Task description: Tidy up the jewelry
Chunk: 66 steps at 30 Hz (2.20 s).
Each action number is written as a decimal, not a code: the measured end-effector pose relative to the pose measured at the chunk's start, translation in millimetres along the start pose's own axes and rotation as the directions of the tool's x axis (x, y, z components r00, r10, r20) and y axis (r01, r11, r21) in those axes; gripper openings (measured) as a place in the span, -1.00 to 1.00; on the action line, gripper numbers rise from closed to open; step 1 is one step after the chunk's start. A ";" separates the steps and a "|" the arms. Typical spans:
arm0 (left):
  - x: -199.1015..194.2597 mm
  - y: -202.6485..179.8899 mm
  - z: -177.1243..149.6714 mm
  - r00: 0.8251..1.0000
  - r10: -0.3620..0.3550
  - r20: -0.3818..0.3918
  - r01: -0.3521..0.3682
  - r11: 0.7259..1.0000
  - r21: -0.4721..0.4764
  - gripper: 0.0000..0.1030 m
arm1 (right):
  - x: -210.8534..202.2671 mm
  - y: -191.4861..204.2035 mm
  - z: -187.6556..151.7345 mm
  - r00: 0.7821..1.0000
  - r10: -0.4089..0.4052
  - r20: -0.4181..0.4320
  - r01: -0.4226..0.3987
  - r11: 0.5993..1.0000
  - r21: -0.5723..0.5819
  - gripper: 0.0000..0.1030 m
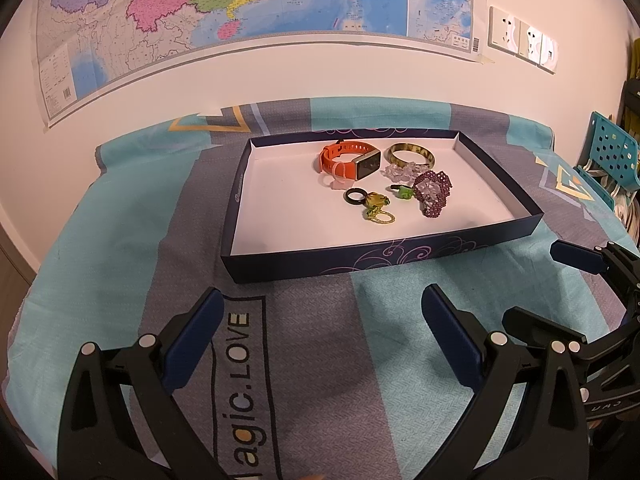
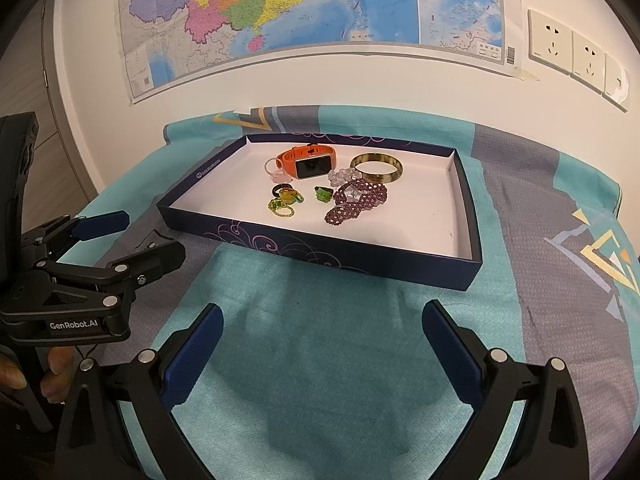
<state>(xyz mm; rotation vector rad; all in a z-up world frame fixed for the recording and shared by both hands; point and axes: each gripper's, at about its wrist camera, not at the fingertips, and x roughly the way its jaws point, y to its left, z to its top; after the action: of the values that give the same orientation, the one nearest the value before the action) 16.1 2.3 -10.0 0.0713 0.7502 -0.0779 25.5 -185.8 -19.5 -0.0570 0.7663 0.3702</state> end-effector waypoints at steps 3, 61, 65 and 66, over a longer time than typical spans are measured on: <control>0.1 -0.1 -0.1 1.000 0.000 0.000 0.000 1.000 0.000 0.89 | 0.0 -0.4 0.0 1.000 0.000 0.000 0.000 1.000 0.002 0.87; 2.6 -3.5 0.8 1.000 0.001 -0.007 -0.001 1.000 0.002 0.89 | 1.4 -5.2 2.6 1.000 -0.004 -0.004 0.004 1.000 0.011 0.87; 2.8 -3.8 0.7 1.000 0.001 -0.008 -0.001 1.000 0.002 0.89 | 1.4 -5.6 2.7 1.000 -0.004 -0.004 0.004 1.000 0.012 0.87; 2.9 -3.8 0.7 1.000 0.000 -0.008 0.000 1.000 0.001 0.89 | 1.3 -5.6 2.8 1.000 -0.004 -0.004 0.004 1.000 0.013 0.87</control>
<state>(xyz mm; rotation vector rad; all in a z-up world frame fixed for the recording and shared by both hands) 18.4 -1.7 -11.7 0.0732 0.7583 -0.0778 30.2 -190.2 -18.8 -0.0472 0.7720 0.3618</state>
